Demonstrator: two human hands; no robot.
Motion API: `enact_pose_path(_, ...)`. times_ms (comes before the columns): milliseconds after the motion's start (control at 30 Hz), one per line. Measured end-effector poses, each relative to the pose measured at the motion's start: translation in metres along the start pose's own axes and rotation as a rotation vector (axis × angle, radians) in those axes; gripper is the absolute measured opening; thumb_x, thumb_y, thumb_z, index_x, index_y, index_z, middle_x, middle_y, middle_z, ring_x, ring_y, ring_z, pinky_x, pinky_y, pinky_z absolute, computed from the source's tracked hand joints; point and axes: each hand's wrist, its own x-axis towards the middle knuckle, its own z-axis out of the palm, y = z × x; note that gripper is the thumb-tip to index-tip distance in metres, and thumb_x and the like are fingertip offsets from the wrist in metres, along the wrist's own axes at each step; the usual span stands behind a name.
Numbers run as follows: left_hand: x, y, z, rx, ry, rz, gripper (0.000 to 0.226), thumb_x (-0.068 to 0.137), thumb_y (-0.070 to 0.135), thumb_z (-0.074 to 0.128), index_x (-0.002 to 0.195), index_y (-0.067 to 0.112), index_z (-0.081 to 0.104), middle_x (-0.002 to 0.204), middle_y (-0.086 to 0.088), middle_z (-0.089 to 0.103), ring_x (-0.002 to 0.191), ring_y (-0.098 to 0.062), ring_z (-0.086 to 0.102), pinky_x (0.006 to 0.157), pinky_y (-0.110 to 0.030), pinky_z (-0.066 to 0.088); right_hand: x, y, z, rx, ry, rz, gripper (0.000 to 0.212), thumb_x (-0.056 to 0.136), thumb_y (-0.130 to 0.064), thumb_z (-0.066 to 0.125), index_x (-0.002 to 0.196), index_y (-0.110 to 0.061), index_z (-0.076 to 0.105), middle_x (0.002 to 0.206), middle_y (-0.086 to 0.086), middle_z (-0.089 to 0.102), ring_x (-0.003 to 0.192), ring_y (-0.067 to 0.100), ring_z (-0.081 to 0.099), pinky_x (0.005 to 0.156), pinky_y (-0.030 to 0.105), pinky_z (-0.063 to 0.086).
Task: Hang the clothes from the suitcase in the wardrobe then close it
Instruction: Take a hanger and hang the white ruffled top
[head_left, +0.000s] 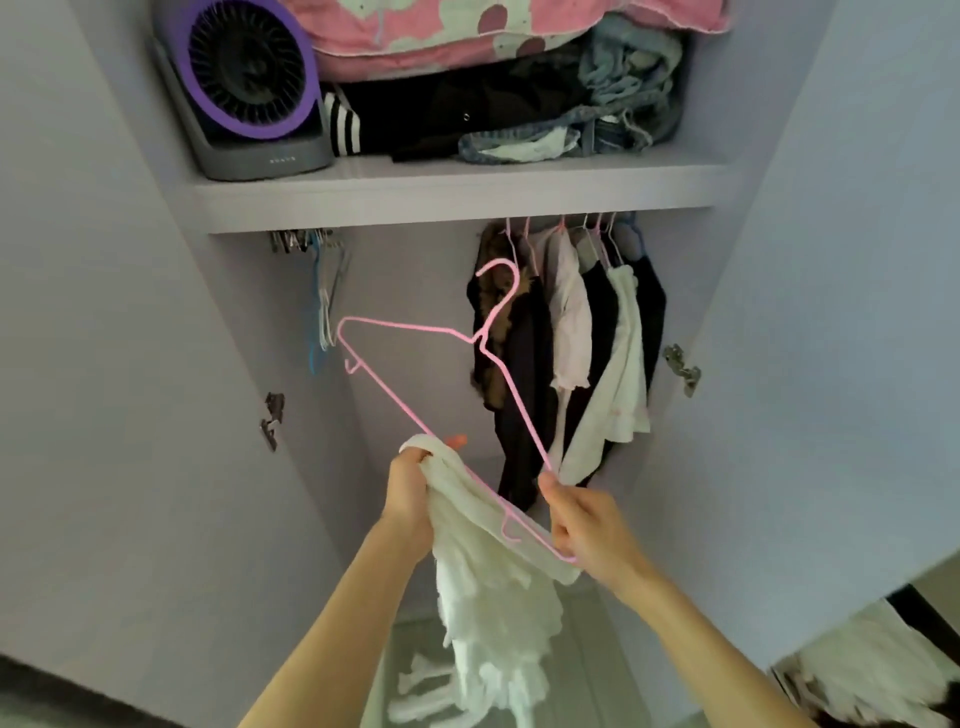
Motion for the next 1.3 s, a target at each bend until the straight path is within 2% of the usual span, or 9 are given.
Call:
enact_pose_path(200,-0.002,-0.003,0.003,0.340,-0.023,0.037,0.028,0.087,0.032,0.047,0.080,0.009,0.062,0.074,-0.007,0.058,0.074,-0.026,0.056,0.074,-0.035,0.047,-0.008,0.018,-0.012,-0.155,0.065,-0.022,0.032,0.094,-0.035,0.064,0.070,-0.015,0.056,0.064,0.005,0.058,0.055,0.010,0.043,0.060,0.024,0.038)
enact_pose_path(367,-0.010,-0.001,0.003,0.567,-0.120,0.086,0.039,0.088,0.029,0.040,0.049,0.024,0.045,0.058,0.000,0.041,0.053,-0.019,0.038,0.062,-0.032,0.035,0.007,-0.011,-0.017,0.287,0.098,0.086,0.018,0.097,-0.025,0.060,0.094,-0.009,0.068,0.089,0.004,0.075,0.067,0.017,0.062,0.063,0.030,0.050)
enact_pose_path(433,-0.012,0.000,-0.001,0.699,-0.172,0.139,0.036,0.088,0.031,0.040,0.053,0.020,0.045,0.062,-0.002,0.045,0.059,-0.022,0.042,0.066,-0.034,0.039,0.015,-0.023,-0.020,0.564,0.079,0.154,0.020,0.096,-0.027,0.061,0.101,-0.008,0.067,0.088,0.007,0.072,0.061,0.017,0.060,0.059,0.029,0.049)
enact_pose_path(500,-0.017,0.002,-0.007,0.820,-0.238,0.202,0.030,0.086,0.031,0.040,0.062,0.015,0.052,0.068,-0.004,0.053,0.067,-0.024,0.051,0.074,-0.037,0.045,0.022,-0.035,-0.025,0.789,0.094,0.234,0.028,0.095,-0.037,0.060,0.090,-0.010,0.065,0.071,-0.001,0.060,0.045,0.010,0.045,0.046,0.022,0.038)
enact_pose_path(600,-0.018,0.004,-0.013,0.912,-0.214,0.326,0.026,0.093,0.025,0.041,0.099,0.023,0.067,0.096,0.005,0.068,0.091,-0.016,0.064,0.084,-0.030,0.051,0.030,-0.043,-0.031,0.791,0.281,0.283,0.046,0.099,-0.054,0.046,0.070,-0.019,0.052,0.054,-0.009,0.035,0.037,0.007,0.020,0.033,0.020,0.017)
enact_pose_path(667,-0.021,0.011,-0.015,0.946,-0.110,0.399,0.024,0.096,0.021,0.043,0.111,0.026,0.061,0.102,0.007,0.064,0.091,-0.011,0.060,0.073,-0.024,0.048,0.029,-0.044,-0.035,0.760,0.428,0.242,0.048,0.099,-0.055,0.044,0.063,-0.024,0.039,0.052,-0.010,0.026,0.040,0.008,0.015,0.033,0.021,0.014)
enact_pose_path(833,-0.024,0.033,-0.020,0.972,0.010,0.484,0.025,0.095,0.018,0.043,0.094,0.012,0.067,0.094,-0.010,0.068,0.081,-0.023,0.057,0.071,-0.032,0.045,0.018,-0.053,-0.041,1.011,0.606,0.100,0.042,0.097,-0.036,0.045,0.060,-0.027,0.030,0.052,-0.009,0.022,0.043,0.010,0.015,0.036,0.023,0.013)
enact_pose_path(967,-0.031,0.044,-0.015,0.960,0.053,0.533,0.024,0.095,0.018,0.043,0.080,0.011,0.060,0.079,-0.005,0.061,0.073,-0.022,0.050,0.067,-0.033,0.040,0.013,-0.066,-0.030,1.124,0.633,0.017,0.042,0.097,-0.034,0.044,0.058,-0.026,0.029,0.052,-0.008,0.021,0.045,0.011,0.013,0.040,0.026,0.012)
enact_pose_path(1300,-0.051,0.066,-0.002,0.793,0.004,0.493,0.026,0.087,0.017,0.041,0.090,0.000,0.060,0.079,-0.005,0.058,0.073,-0.021,0.051,0.070,-0.033,0.042,0.016,-0.092,0.001,1.003,0.655,-0.150,0.045,0.096,-0.018,0.041,0.052,-0.024,0.031,0.047,-0.007,0.023,0.042,0.011,0.016,0.041,0.026,0.014)
